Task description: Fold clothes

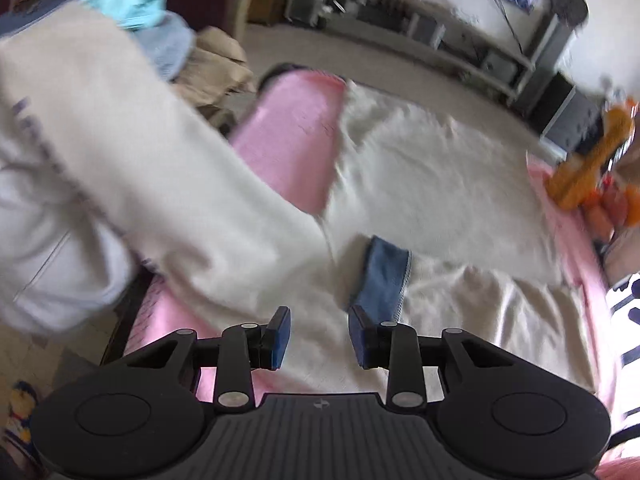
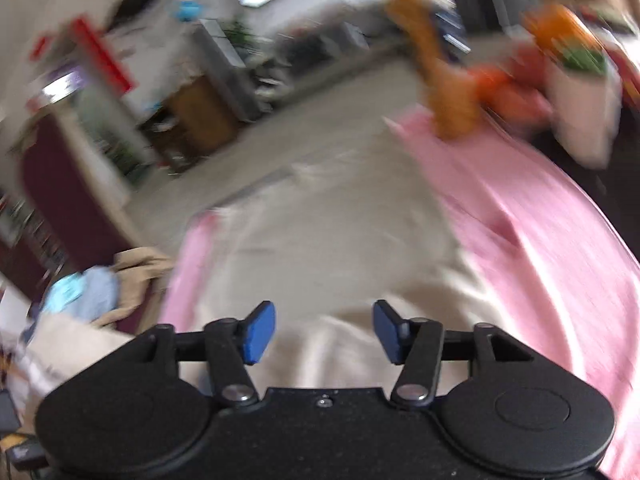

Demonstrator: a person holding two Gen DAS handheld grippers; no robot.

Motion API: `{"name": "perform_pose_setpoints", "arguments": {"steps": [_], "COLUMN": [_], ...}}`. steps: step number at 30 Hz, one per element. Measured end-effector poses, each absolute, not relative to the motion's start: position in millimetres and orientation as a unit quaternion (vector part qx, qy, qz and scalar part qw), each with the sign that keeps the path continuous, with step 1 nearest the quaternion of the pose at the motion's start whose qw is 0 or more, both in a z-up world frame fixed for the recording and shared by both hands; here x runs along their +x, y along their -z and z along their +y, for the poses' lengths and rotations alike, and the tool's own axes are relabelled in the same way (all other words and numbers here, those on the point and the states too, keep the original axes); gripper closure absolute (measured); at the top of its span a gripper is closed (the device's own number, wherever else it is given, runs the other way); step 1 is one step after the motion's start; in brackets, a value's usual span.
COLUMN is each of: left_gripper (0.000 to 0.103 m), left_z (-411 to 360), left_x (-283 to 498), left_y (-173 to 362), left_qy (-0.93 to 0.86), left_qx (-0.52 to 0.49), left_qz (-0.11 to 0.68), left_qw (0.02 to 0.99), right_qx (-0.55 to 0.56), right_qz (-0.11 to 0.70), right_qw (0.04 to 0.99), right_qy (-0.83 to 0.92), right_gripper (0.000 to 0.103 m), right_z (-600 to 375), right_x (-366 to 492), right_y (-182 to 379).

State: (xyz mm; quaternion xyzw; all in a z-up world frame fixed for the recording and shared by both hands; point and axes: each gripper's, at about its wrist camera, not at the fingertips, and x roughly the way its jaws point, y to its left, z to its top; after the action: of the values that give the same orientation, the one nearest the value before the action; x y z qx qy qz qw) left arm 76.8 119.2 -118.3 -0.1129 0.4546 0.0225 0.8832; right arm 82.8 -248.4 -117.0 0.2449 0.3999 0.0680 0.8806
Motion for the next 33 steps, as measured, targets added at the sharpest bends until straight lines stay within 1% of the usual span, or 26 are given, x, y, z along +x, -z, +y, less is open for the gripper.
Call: {"name": "perform_pose_setpoints", "arguments": {"steps": [3,5,6,7,10,14,16,17,19,21,24,26,27,33], "left_gripper": [0.068,0.068,0.068,0.066,0.067,0.070,0.071,0.072,0.085,0.086,0.100,0.101,0.102,0.102], "left_z": [104,98,96,95,89,83,79,75,64,51,31,24,26,68], "left_x": [99,115,123,130,150,171,173,172,166,160,148,140,135,98], "left_y": [128,133,135,137,148,167,170,170,169,167,164,159,153,108], "left_qy": [-0.022,-0.025,-0.026,-0.025,-0.027,-0.021,-0.020,-0.017,-0.011,-0.003,0.014,0.015,0.013,-0.005], "left_qx": [-0.094,-0.090,-0.091,-0.094,-0.090,-0.079,-0.067,-0.056,-0.023,0.012,0.058,0.073,0.063,-0.060], "left_qz": [0.474,0.483,0.487,0.490,0.501,0.528,0.531,0.528,0.515,0.500,0.475,0.454,0.443,0.381], "left_qw": [0.875,0.871,0.868,0.866,0.861,0.845,0.844,0.847,0.857,0.866,0.878,0.888,0.894,0.923], "right_qx": [0.278,0.301,0.313,0.327,0.359,0.385,0.387,0.386,0.380,0.372,0.369,0.372,0.374,0.380], "right_qz": [0.424,0.455,0.468,0.465,0.462,0.467,0.467,0.466,0.461,0.458,0.449,0.438,0.433,0.415], "right_qw": [0.861,0.838,0.827,0.822,0.811,0.796,0.795,0.796,0.802,0.807,0.812,0.816,0.817,0.823], "right_qy": [-0.038,-0.007,0.006,0.005,0.009,0.002,0.001,0.003,0.010,0.024,0.055,0.066,0.071,0.078], "right_gripper": [0.046,0.053,0.053,0.053,0.052,0.050,0.047,0.046,0.045,0.045,0.045,0.045,0.045,0.045], "right_z": [-281,-296,-303,-309,-320,-323,-324,-325,-325,-326,-333,-338,-340,-350], "right_x": [86,89,91,91,89,89,88,89,93,96,99,97,97,90], "right_y": [155,168,174,174,176,180,179,180,181,182,185,185,185,187]}}
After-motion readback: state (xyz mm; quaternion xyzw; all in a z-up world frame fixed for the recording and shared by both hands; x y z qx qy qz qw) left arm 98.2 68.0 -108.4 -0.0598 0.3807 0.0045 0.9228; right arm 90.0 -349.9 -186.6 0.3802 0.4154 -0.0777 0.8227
